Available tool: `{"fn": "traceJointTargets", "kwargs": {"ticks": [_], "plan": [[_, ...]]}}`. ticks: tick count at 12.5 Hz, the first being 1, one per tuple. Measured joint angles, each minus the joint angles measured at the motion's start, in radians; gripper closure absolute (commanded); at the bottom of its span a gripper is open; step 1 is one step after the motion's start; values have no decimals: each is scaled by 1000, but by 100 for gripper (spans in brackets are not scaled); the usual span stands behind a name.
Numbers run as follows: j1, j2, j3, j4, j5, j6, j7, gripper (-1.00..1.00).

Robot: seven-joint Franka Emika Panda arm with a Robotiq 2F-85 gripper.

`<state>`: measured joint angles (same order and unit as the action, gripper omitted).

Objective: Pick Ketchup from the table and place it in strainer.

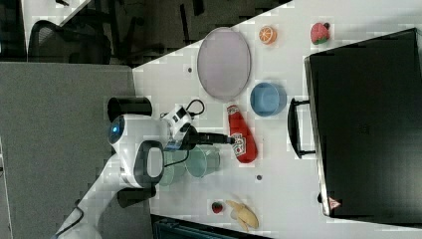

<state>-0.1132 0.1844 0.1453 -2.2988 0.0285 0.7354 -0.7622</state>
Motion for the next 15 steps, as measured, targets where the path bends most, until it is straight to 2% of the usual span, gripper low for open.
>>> {"fn": "traceJointTargets", "kwargs": {"ticks": [2,4,11,12,15], "plan": [[4,28,-5,-8,-1,59,-62,-100],[0,71,-3,-12,-55,112,-85,-100],[7,234,-7,-14,-72,236,-121,-100],[8,247,-6,-16,-73,243,-123,-93],[6,252,5,-27,-75,262,-123,-25]]}}
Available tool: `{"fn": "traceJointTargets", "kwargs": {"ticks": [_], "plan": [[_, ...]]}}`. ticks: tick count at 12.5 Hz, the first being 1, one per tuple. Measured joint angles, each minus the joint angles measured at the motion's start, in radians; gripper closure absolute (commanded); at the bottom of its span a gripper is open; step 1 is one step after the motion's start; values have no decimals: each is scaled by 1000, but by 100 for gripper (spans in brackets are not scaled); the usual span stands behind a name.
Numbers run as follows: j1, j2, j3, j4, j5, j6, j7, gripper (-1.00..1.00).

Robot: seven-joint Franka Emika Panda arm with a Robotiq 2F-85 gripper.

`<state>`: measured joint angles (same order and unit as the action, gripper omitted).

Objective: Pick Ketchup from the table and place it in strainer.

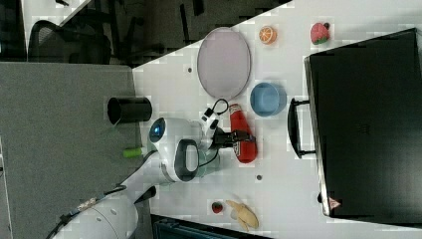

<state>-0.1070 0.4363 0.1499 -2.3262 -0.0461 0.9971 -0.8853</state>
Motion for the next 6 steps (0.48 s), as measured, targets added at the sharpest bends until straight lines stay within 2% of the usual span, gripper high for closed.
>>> {"fn": "traceJointTargets", "kwargs": {"ticks": [4,6], "plan": [[-3,-14,-7,12,4,-40,0,-25],[-14,-81,6,6,-1,-161,0,-25]]}}
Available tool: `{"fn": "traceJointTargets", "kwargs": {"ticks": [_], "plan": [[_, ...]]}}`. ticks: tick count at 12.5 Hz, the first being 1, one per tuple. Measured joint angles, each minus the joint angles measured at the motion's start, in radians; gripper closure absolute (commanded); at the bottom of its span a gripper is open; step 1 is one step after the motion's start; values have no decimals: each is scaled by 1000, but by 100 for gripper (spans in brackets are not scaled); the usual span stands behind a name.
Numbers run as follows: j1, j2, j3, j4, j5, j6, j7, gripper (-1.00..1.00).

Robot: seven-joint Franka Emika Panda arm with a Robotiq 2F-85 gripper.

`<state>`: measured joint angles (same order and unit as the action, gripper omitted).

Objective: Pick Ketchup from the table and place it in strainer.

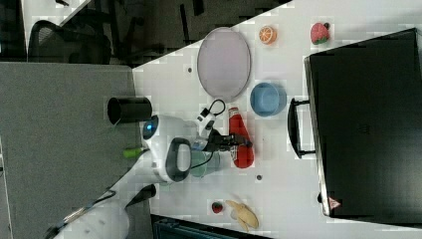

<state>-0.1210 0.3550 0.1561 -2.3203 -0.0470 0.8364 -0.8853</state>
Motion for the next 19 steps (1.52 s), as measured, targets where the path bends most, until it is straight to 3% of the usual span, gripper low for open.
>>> {"fn": "traceJointTargets", "kwargs": {"ticks": [4,8,13,16,19], "plan": [[11,-306,39,39,0,-221,1,-25],[16,-505,136,203,19,-330,102,-25],[82,-380,367,227,97,-291,417,-25],[124,-204,493,201,95,-127,562,-25],[156,-90,552,166,87,-19,644,-25]]}}
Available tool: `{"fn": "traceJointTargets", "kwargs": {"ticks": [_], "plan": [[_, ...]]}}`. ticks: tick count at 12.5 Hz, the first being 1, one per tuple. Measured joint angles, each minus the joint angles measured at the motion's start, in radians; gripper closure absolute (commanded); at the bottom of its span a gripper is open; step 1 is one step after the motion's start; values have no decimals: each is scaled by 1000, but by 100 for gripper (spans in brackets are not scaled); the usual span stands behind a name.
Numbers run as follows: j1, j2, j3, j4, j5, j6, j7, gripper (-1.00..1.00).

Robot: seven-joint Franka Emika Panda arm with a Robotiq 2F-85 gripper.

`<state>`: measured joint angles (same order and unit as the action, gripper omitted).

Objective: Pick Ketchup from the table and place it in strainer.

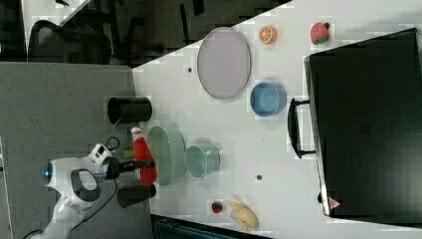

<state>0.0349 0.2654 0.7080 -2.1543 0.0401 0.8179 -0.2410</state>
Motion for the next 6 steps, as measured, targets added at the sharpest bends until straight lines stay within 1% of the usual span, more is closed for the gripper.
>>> {"fn": "traceJointTargets", "kwargs": {"ticks": [2,4,5,6], "plan": [[24,61,9,0,-42,55,36,-25],[47,130,9,6,-94,149,86,-25],[57,163,6,12,-101,161,124,-25],[67,186,-1,10,-108,174,158,-33]]}}
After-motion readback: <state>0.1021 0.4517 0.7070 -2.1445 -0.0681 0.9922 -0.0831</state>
